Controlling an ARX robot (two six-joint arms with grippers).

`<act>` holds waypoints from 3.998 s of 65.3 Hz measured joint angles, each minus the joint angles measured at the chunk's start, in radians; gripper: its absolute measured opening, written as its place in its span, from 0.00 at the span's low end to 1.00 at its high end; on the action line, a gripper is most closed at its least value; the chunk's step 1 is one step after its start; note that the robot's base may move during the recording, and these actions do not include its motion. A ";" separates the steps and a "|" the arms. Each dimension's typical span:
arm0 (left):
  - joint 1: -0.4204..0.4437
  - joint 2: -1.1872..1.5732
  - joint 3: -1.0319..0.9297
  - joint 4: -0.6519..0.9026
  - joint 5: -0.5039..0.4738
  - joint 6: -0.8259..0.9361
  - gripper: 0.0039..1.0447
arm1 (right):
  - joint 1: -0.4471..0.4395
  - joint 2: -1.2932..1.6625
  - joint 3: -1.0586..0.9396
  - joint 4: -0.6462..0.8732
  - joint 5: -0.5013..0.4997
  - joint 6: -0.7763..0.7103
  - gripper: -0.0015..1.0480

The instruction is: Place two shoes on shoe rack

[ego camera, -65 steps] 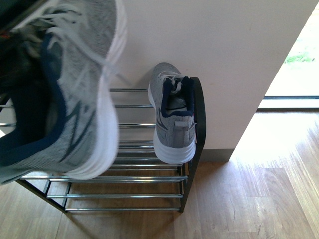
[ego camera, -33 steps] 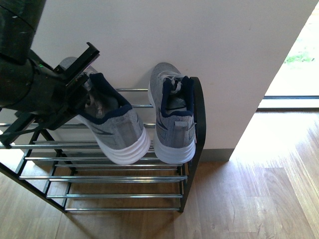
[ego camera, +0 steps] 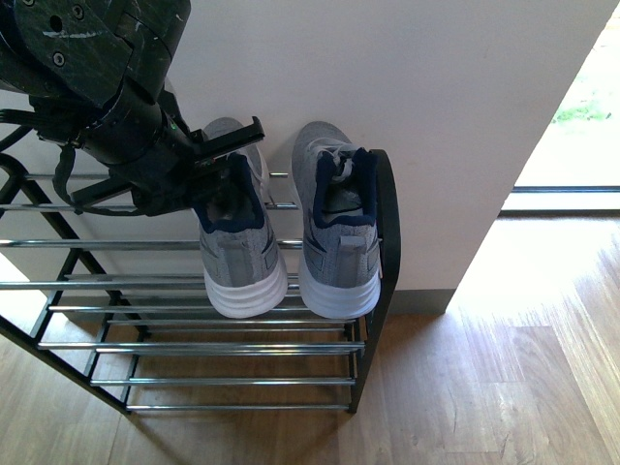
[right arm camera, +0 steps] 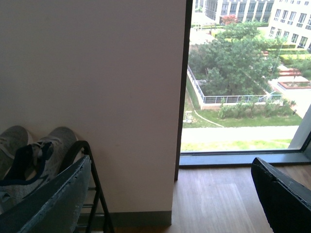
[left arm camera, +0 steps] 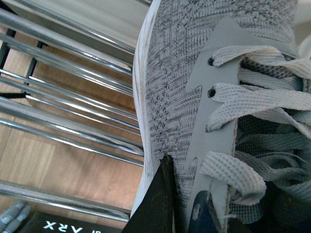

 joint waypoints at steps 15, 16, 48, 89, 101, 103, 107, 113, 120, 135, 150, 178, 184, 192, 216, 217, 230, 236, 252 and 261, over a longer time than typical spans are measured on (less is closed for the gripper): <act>-0.020 -0.010 -0.005 0.029 -0.043 0.112 0.27 | 0.000 0.000 0.000 0.000 0.000 0.000 0.91; -0.021 -0.013 -0.007 0.034 -0.047 0.114 0.28 | 0.000 0.000 0.000 0.000 0.000 0.000 0.91; 0.022 -0.692 -0.439 0.137 -0.239 0.204 0.91 | 0.000 0.000 0.000 0.000 0.000 0.000 0.91; 0.240 -1.258 -0.968 0.689 -0.061 0.552 0.40 | 0.000 0.000 0.000 0.000 0.000 0.000 0.91; 0.312 -1.387 -1.079 0.668 0.012 0.575 0.01 | 0.000 0.000 0.000 0.000 0.000 0.000 0.91; 0.312 -1.408 -1.093 0.661 0.014 0.575 0.01 | 0.000 0.000 0.000 0.000 0.000 0.000 0.91; 0.312 -1.448 -1.115 0.640 0.014 0.576 0.01 | 0.000 0.000 0.000 0.000 0.000 0.000 0.91; 0.312 -1.513 -1.142 0.604 0.014 0.577 0.01 | 0.000 0.000 0.000 0.000 0.000 0.000 0.91; 0.312 -1.595 -1.171 0.550 0.014 0.577 0.01 | 0.000 0.000 0.000 0.000 0.000 0.000 0.91; 0.312 -1.689 -1.221 0.516 0.014 0.578 0.01 | 0.000 0.000 0.000 0.000 0.000 0.000 0.91; 0.312 -1.823 -1.221 0.387 0.014 0.578 0.01 | 0.000 0.000 0.000 0.000 0.000 0.000 0.91; 0.312 -1.999 -1.221 0.216 0.014 0.578 0.01 | 0.000 0.000 0.000 0.000 -0.001 0.000 0.91; 0.312 -2.132 -1.221 0.050 0.013 0.578 0.01 | 0.000 0.000 0.000 0.000 0.000 0.000 0.91; 0.313 -2.164 -1.221 0.032 0.013 0.578 0.01 | 0.000 0.000 0.000 0.000 -0.001 0.000 0.91; 0.313 -2.165 -1.221 0.032 0.013 0.578 0.29 | 0.000 -0.001 0.000 0.000 0.000 0.000 0.91; 0.313 -2.165 -1.221 0.032 0.014 0.578 0.31 | 0.000 -0.001 0.000 0.000 0.000 0.000 0.91; 0.313 -2.165 -1.221 0.032 0.014 0.579 0.65 | 0.000 -0.001 0.000 0.000 0.003 0.000 0.91; 0.313 -2.165 -1.221 0.032 0.014 0.579 0.82 | 0.000 -0.001 0.000 0.000 0.003 0.000 0.91; 0.313 -2.165 -1.221 0.032 0.010 0.581 0.91 | 0.000 -0.001 0.000 -0.001 -0.004 0.000 0.91; 0.313 -2.165 -1.221 0.032 0.010 0.581 0.91 | 0.000 -0.001 0.000 -0.001 -0.003 0.000 0.91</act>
